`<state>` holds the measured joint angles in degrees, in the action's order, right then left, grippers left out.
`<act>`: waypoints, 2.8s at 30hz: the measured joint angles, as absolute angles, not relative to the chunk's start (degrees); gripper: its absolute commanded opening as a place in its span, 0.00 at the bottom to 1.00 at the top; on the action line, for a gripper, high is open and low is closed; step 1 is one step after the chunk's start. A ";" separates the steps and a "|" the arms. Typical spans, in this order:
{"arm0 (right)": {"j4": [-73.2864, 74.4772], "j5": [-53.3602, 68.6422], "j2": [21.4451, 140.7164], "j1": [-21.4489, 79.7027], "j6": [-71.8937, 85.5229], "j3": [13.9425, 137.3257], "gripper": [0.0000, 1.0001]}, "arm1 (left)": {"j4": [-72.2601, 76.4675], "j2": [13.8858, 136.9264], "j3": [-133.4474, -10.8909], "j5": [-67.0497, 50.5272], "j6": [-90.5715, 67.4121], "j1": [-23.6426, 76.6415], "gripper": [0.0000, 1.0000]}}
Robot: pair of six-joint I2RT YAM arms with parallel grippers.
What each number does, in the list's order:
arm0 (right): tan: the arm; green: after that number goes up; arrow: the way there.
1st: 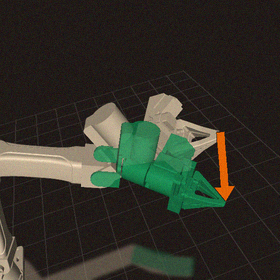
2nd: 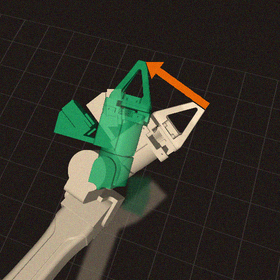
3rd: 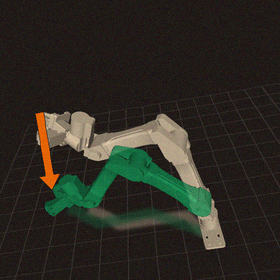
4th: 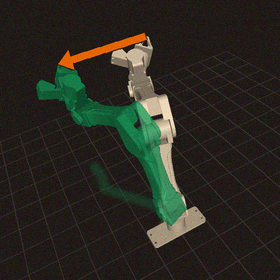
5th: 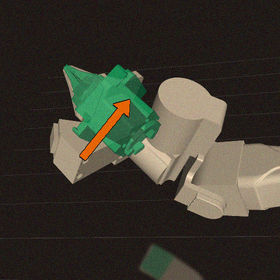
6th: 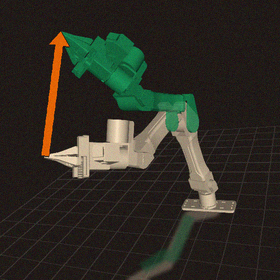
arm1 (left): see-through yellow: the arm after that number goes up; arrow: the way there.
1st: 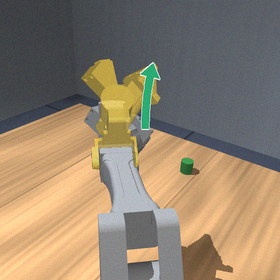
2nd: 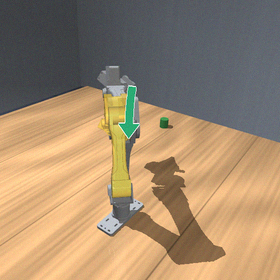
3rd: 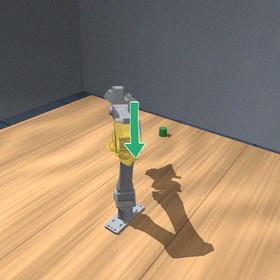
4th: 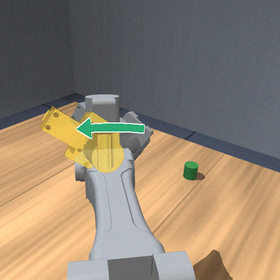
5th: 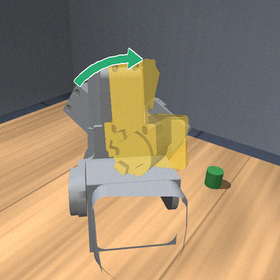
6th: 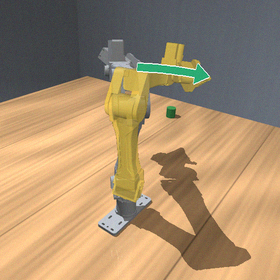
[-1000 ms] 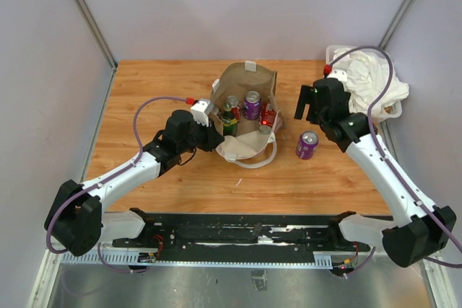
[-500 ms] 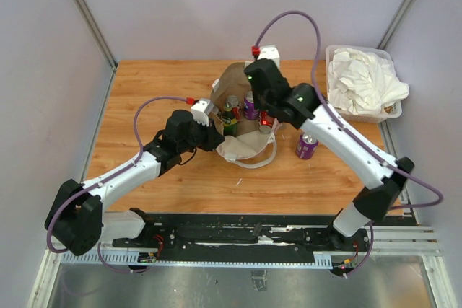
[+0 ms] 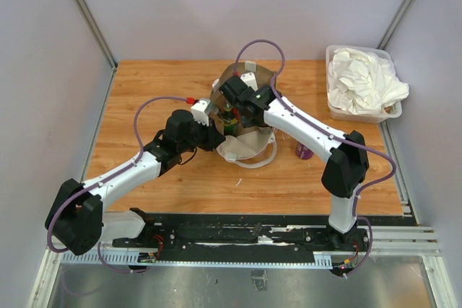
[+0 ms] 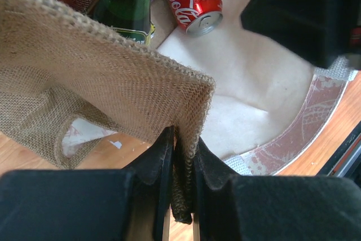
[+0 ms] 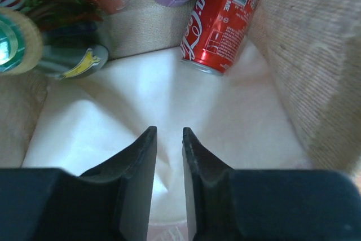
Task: Take the beverage out of the canvas bag
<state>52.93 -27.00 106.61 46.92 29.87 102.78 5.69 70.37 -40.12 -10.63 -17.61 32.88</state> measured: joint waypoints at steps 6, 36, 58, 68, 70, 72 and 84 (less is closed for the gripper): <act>53.04 -26.98 111.83 45.50 33.74 102.26 0.71 | 6.52 71.20 -40.14 -11.33 -17.43 32.86 0.01; 44.75 -27.66 122.74 36.07 39.46 100.64 0.99 | 7.90 75.55 -42.41 -13.69 -16.27 32.88 0.01; 38.46 -34.09 124.51 35.40 39.75 96.12 0.01 | 7.55 75.79 -42.85 -13.37 -15.44 32.88 0.00; 34.39 -30.20 118.63 33.71 35.92 91.37 0.01 | 7.46 75.44 -42.85 -12.60 -15.46 32.88 0.01; 34.68 -28.99 116.88 33.47 34.89 91.37 0.01 | 7.49 75.42 -42.85 -12.53 -15.46 32.88 0.00; 35.20 -27.97 115.00 33.32 34.00 91.64 0.01 | 7.49 75.37 -42.85 -12.49 -15.44 32.88 0.01; 39.92 -26.72 109.62 33.50 29.36 98.19 0.01 | 7.49 75.37 -42.85 -12.47 -15.42 32.88 0.00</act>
